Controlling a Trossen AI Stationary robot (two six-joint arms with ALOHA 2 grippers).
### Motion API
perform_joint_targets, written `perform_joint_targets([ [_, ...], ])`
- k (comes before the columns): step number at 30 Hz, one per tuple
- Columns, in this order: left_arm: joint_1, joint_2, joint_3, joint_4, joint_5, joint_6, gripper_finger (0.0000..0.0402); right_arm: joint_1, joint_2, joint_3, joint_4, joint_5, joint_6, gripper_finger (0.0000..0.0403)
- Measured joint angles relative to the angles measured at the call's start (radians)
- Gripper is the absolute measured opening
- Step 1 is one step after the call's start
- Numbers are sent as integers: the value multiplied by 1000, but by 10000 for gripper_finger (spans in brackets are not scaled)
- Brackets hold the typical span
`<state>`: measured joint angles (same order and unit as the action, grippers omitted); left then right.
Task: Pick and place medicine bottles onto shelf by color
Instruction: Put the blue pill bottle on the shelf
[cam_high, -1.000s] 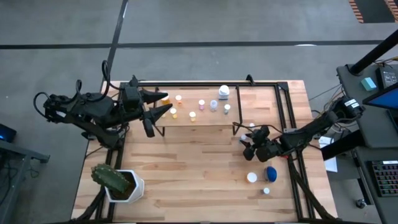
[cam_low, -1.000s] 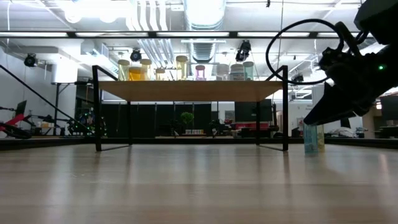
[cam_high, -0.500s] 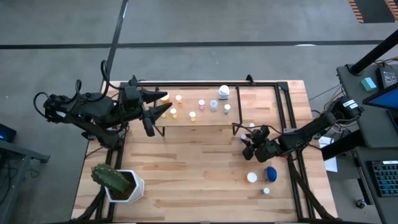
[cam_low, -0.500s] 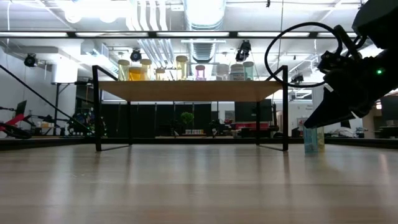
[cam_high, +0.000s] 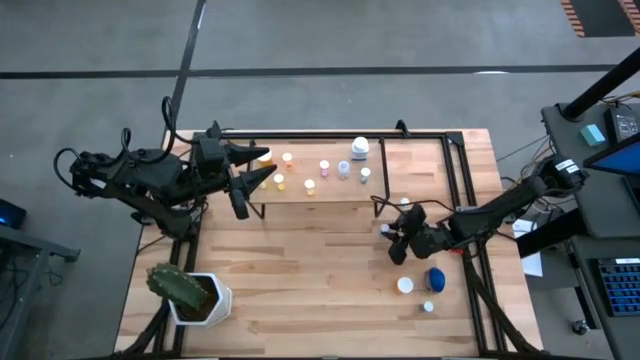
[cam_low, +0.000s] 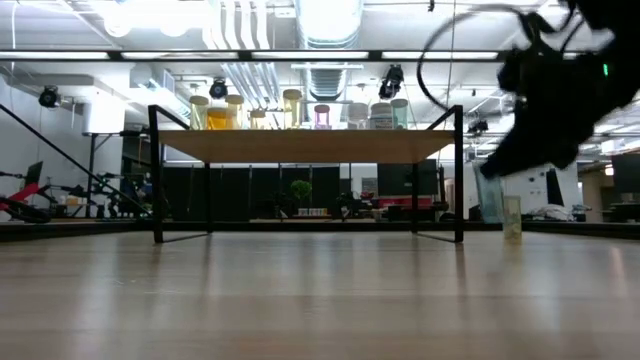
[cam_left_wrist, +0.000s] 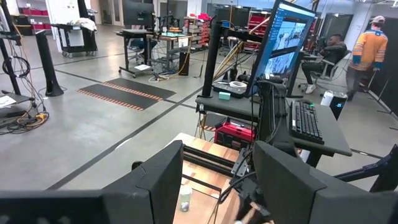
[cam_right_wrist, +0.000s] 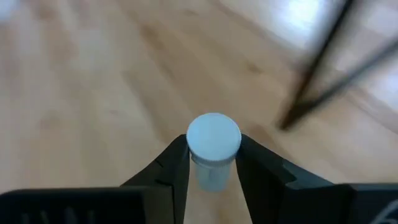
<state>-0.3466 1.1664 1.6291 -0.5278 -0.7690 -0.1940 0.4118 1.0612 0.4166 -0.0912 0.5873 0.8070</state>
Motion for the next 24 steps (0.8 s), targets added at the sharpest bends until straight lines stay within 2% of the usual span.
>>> perform_joint_targets([
  [3,0,0,0,-3,0,0,180,2,-15,95,-19,-80,-50,107],
  [6,0,0,0,-4,0,1,180,5,-5,212,-33,-93,-96,106],
  [14,0,2,-1,-4,0,28,180,-45,151,573,-68,88,-269,105],
  [19,0,2,-1,-4,0,36,180,-160,293,775,-203,95,-285,105],
  [24,0,2,-1,-3,0,48,180,-249,417,907,-308,89,-257,105],
])
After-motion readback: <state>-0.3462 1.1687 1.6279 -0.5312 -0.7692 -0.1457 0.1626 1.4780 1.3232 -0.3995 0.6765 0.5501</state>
